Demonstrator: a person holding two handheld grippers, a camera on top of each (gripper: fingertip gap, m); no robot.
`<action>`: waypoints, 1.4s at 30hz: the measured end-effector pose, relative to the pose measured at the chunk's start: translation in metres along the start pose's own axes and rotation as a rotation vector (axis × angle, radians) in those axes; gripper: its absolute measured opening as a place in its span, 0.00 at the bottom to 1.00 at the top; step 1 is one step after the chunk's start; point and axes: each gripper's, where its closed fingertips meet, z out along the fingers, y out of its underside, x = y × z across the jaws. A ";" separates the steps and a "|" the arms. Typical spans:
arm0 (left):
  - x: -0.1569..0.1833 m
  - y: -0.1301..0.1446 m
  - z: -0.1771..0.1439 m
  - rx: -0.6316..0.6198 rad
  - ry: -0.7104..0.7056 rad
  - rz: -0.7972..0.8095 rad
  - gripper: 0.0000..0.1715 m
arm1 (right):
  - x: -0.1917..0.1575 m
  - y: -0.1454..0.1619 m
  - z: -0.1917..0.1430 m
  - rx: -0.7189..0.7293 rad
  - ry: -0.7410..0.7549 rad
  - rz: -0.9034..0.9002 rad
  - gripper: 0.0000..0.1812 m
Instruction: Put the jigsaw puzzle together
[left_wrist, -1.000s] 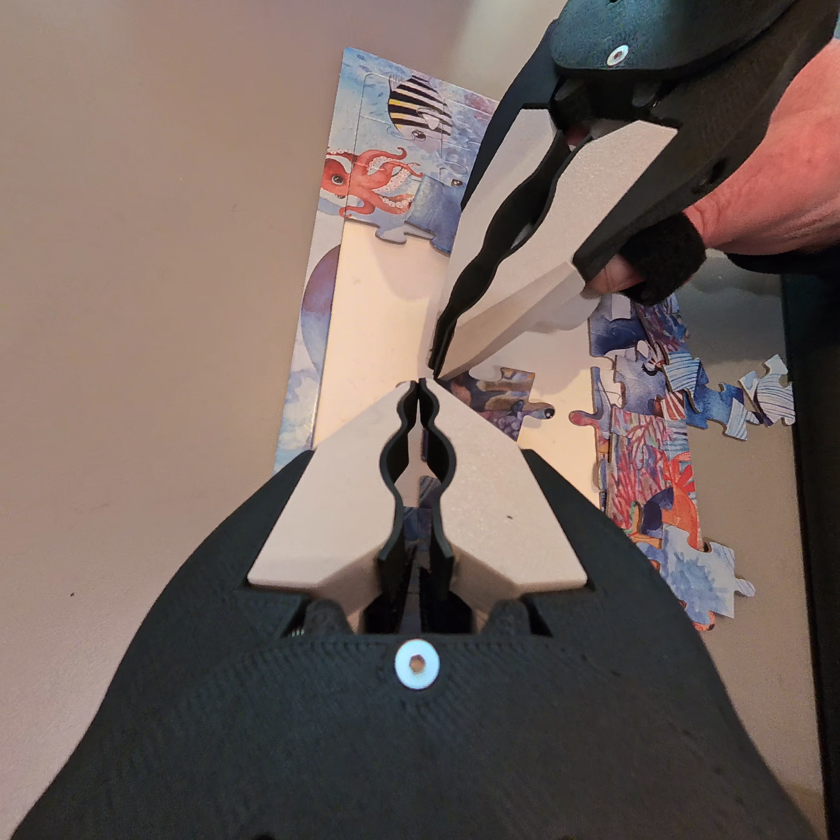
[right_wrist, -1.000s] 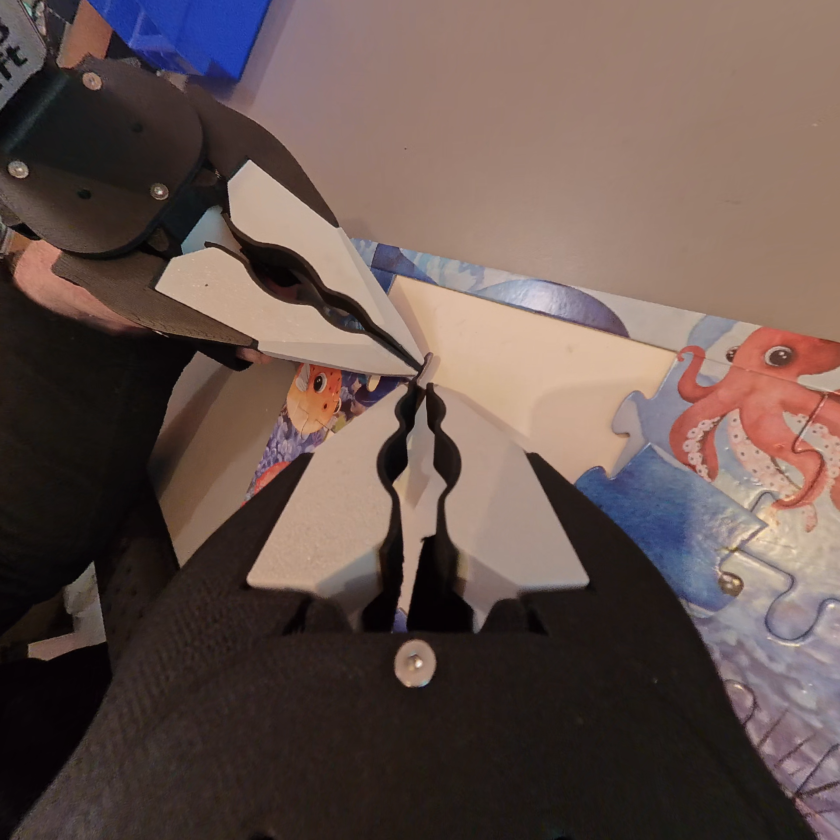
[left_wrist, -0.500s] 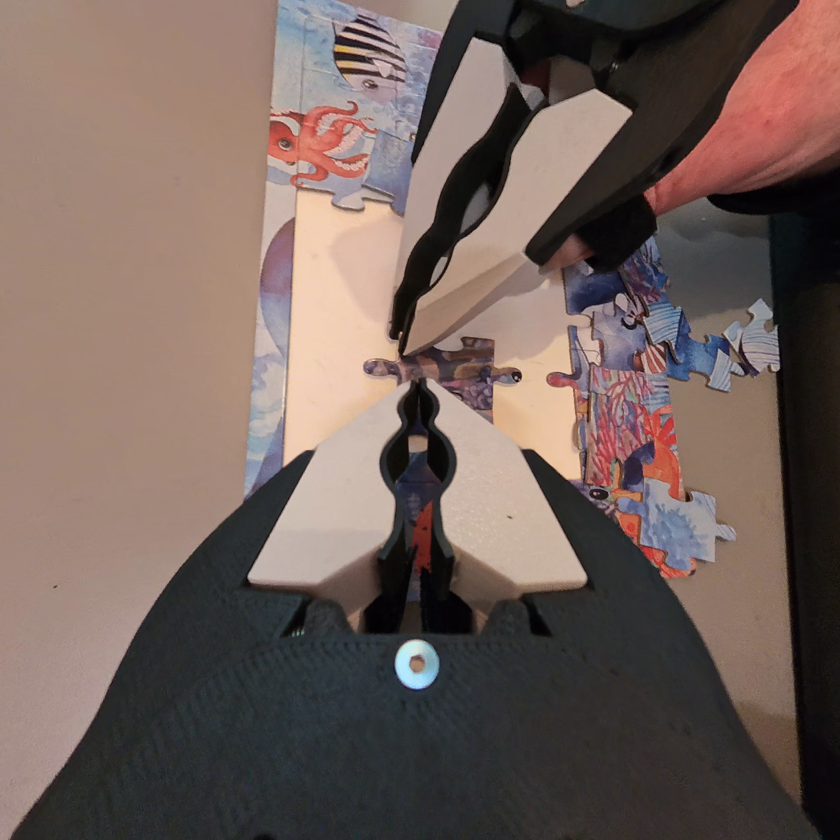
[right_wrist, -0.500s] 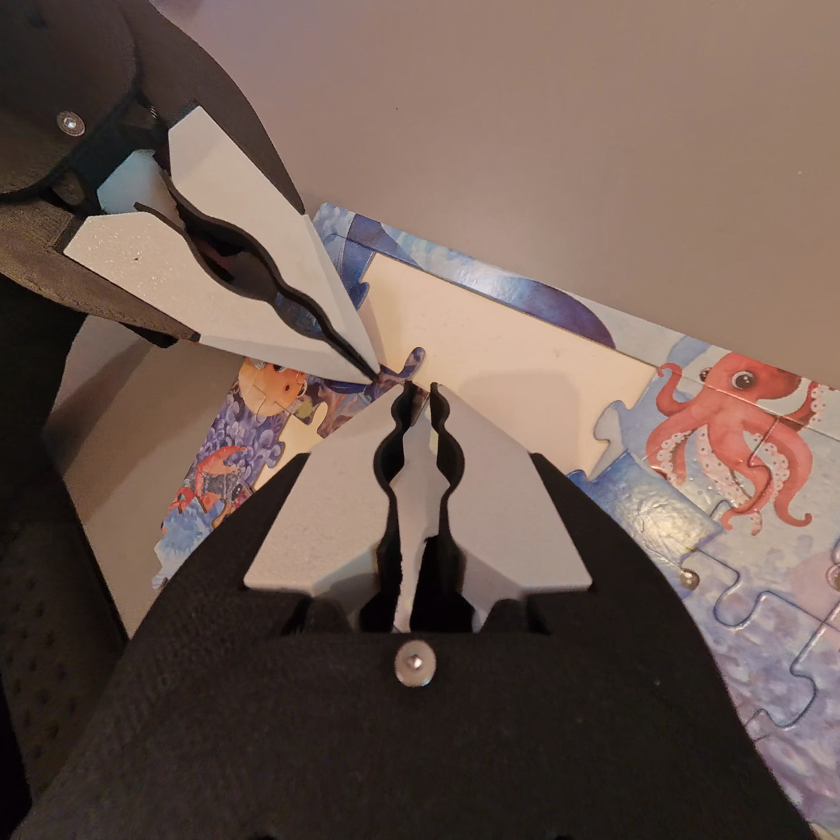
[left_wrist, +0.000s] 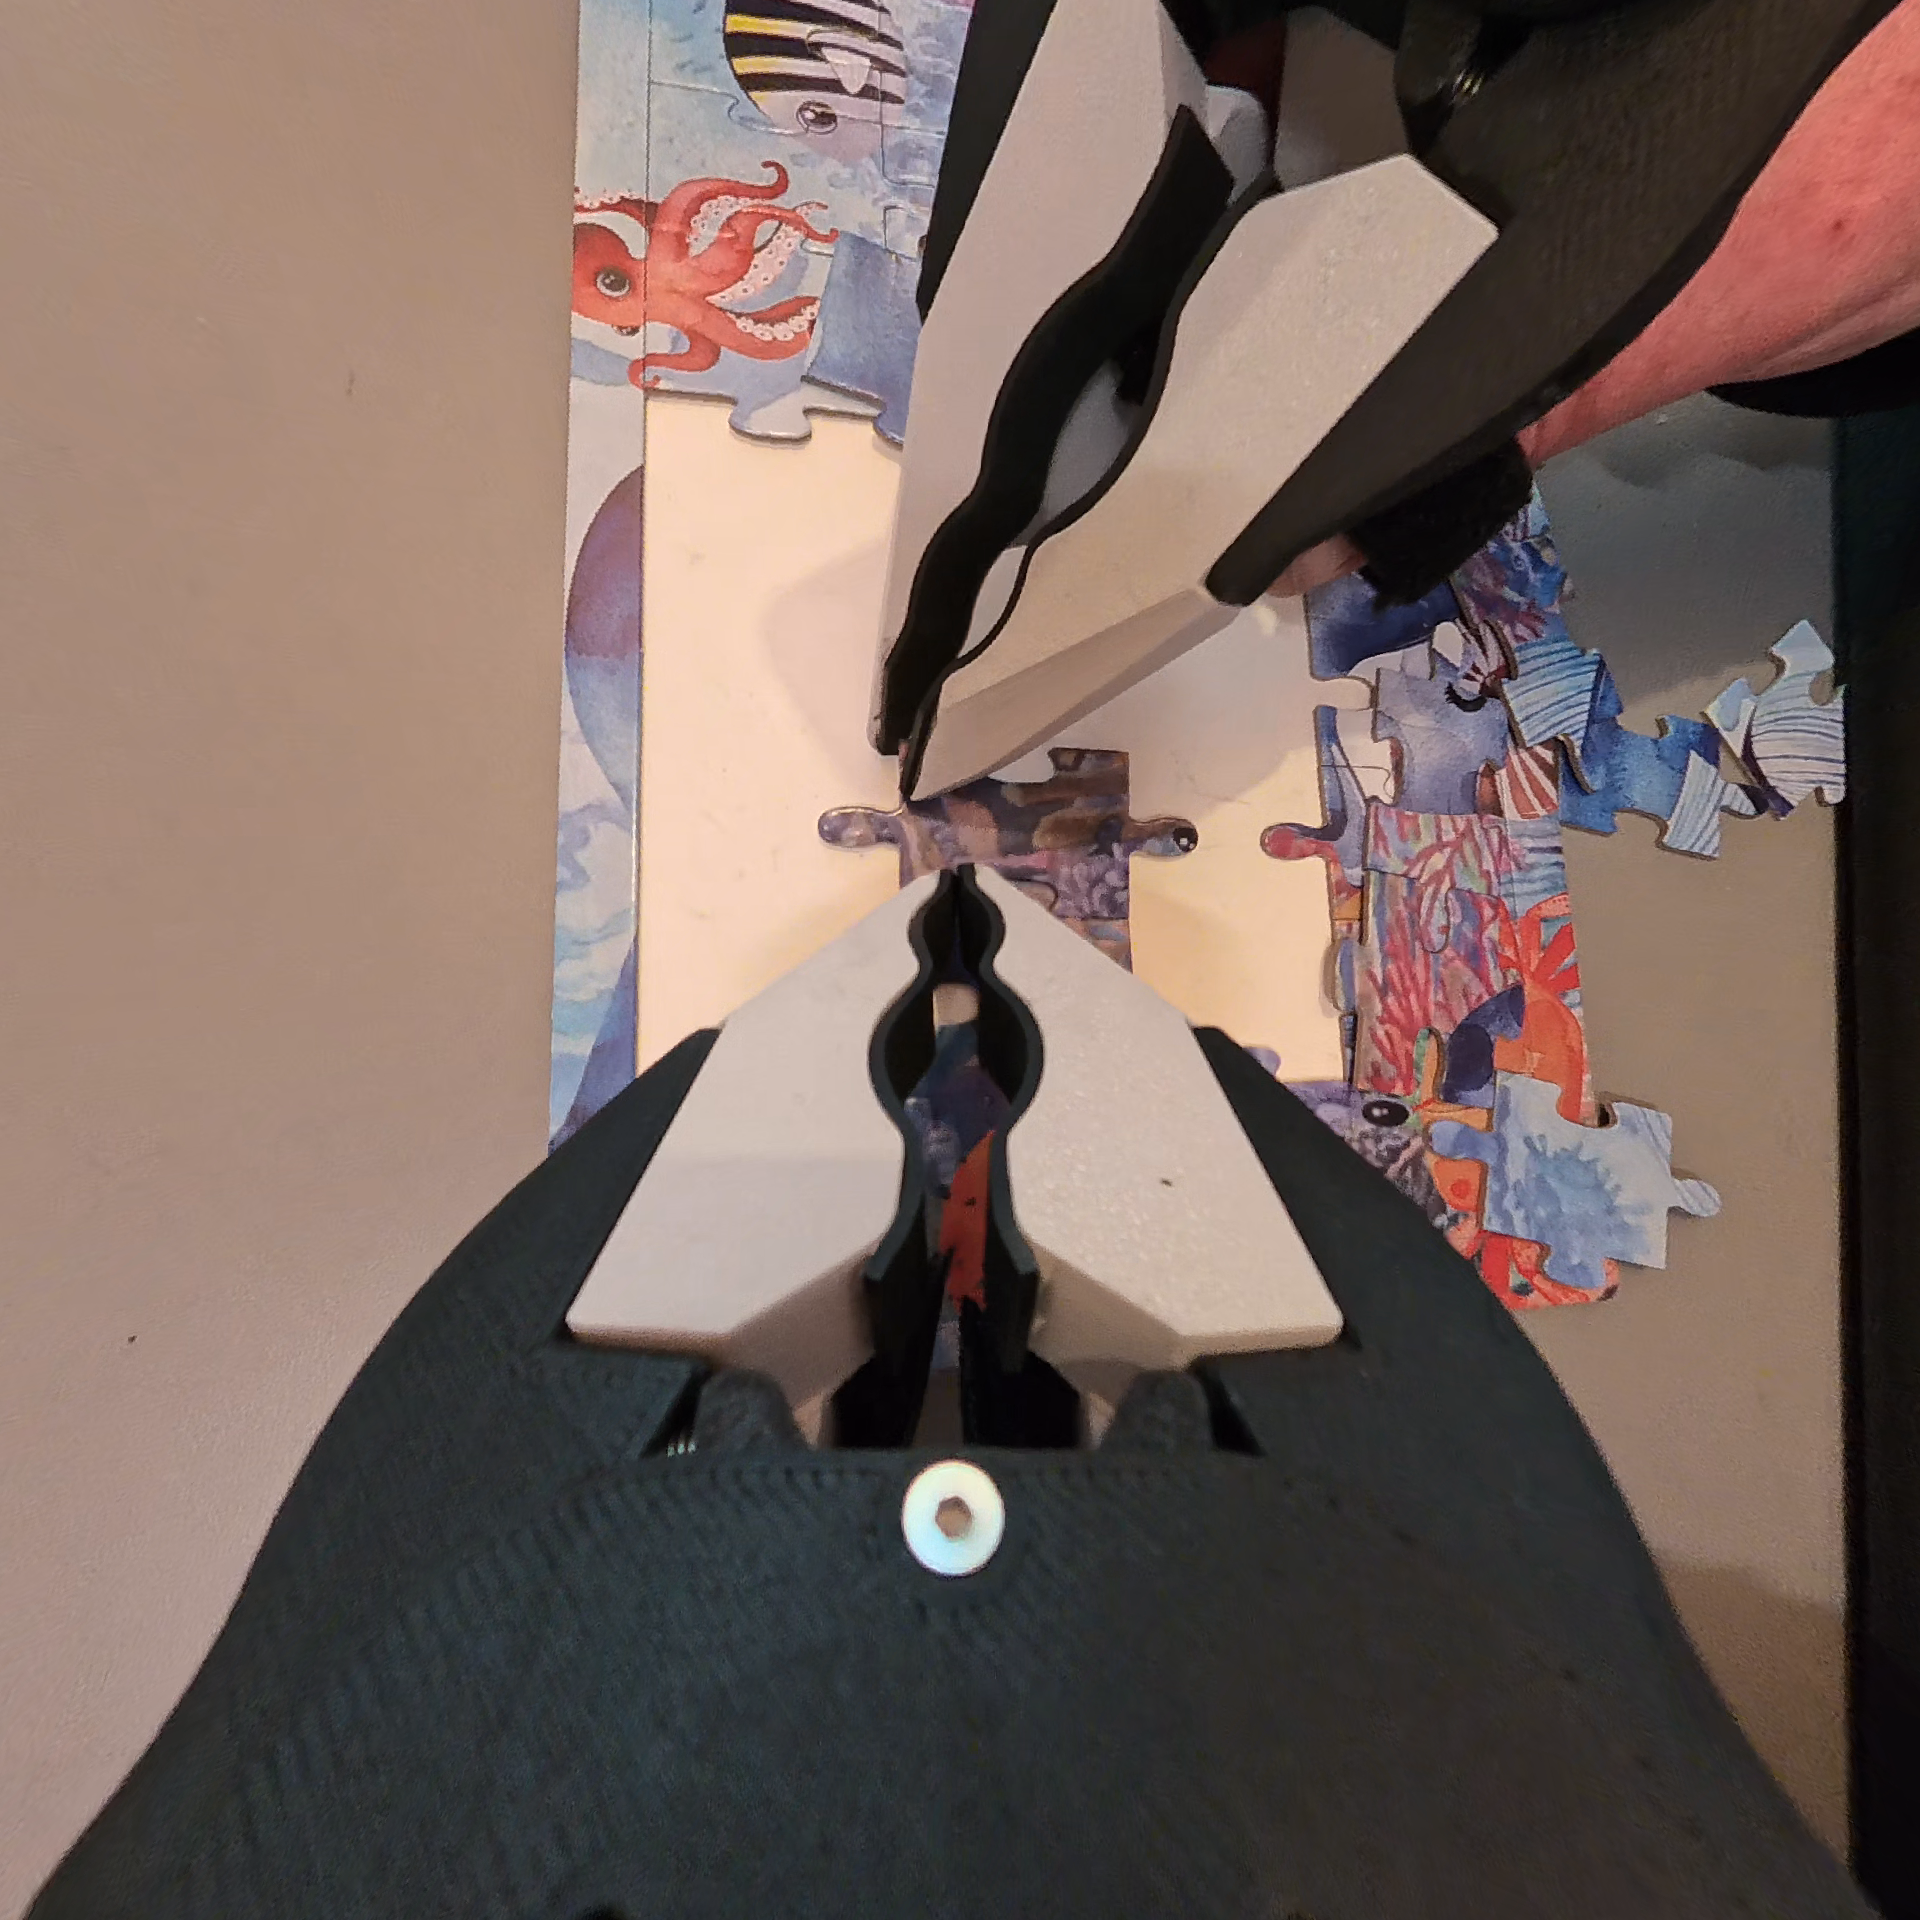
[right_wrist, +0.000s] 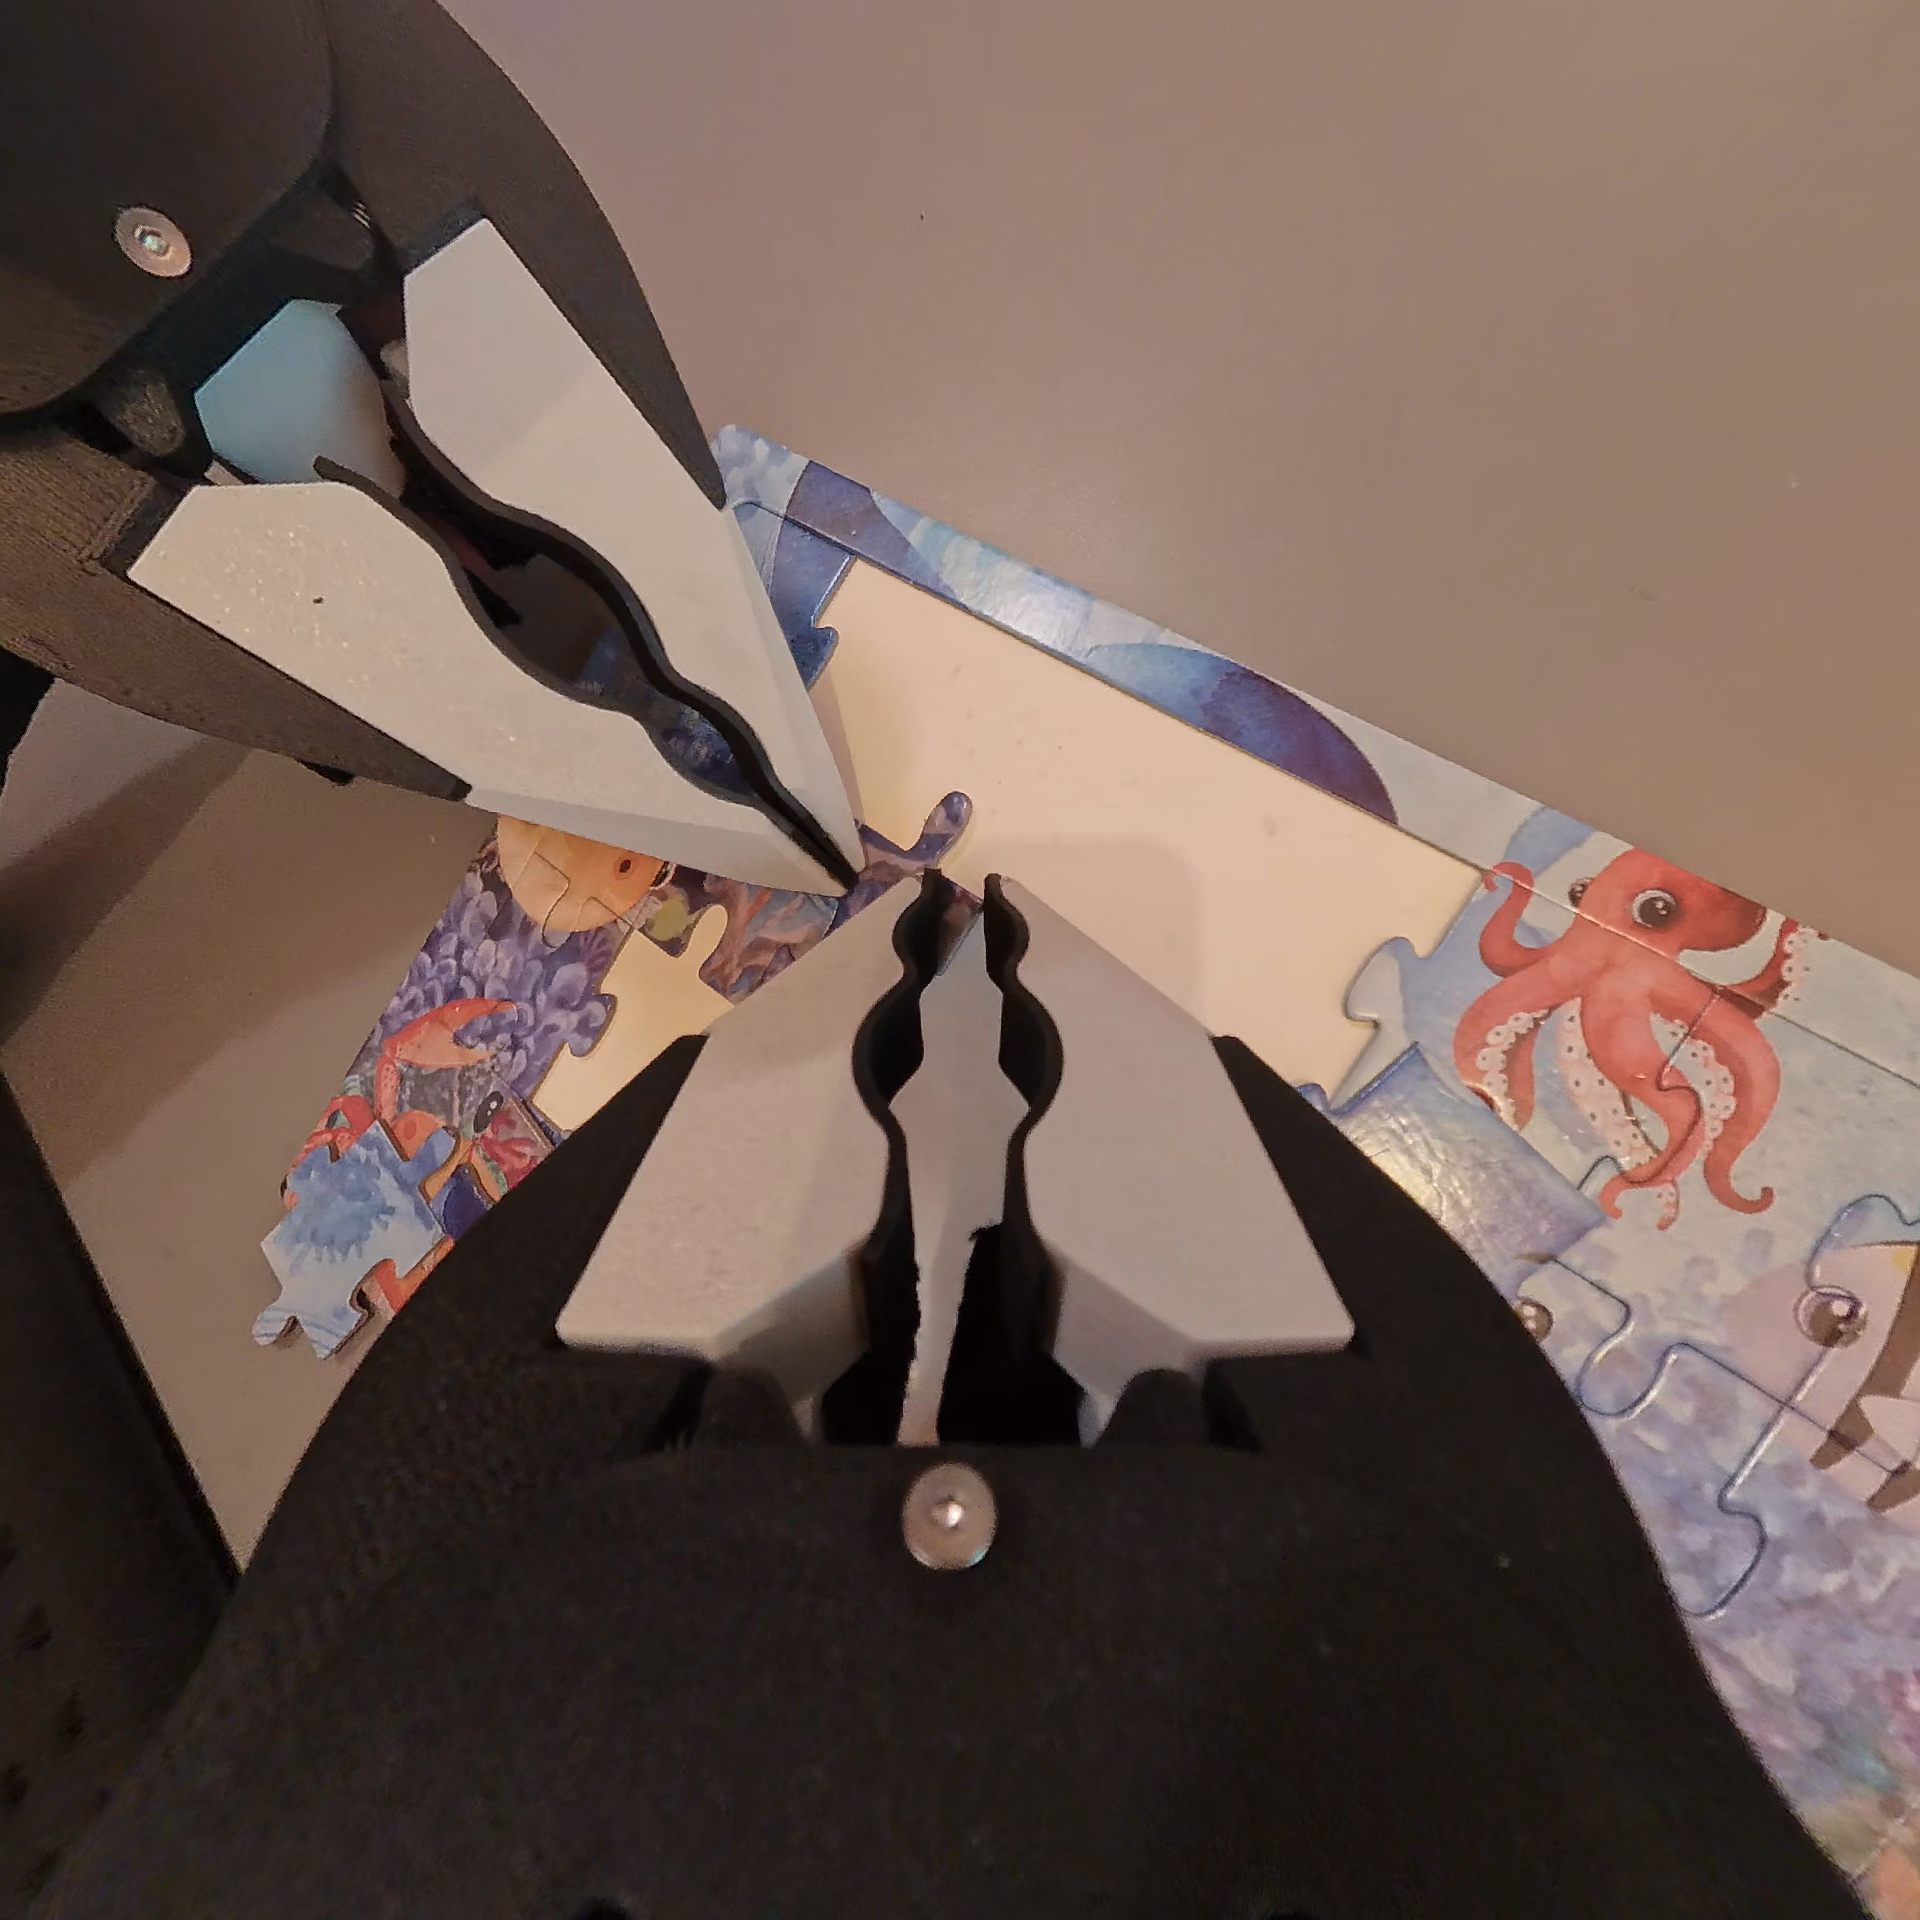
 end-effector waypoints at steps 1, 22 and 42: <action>-0.001 0.000 -0.002 0.007 -0.002 -0.007 0.00 | 0.000 0.000 0.000 0.000 -0.002 0.002 0.03; -0.034 0.007 -0.043 0.078 -0.121 -0.110 0.00 | 0.000 0.000 0.000 -0.013 0.004 -0.047 0.03; -0.034 0.011 -0.038 0.051 -0.125 -0.107 0.00 | 0.000 0.000 0.001 -0.025 0.009 -0.063 0.03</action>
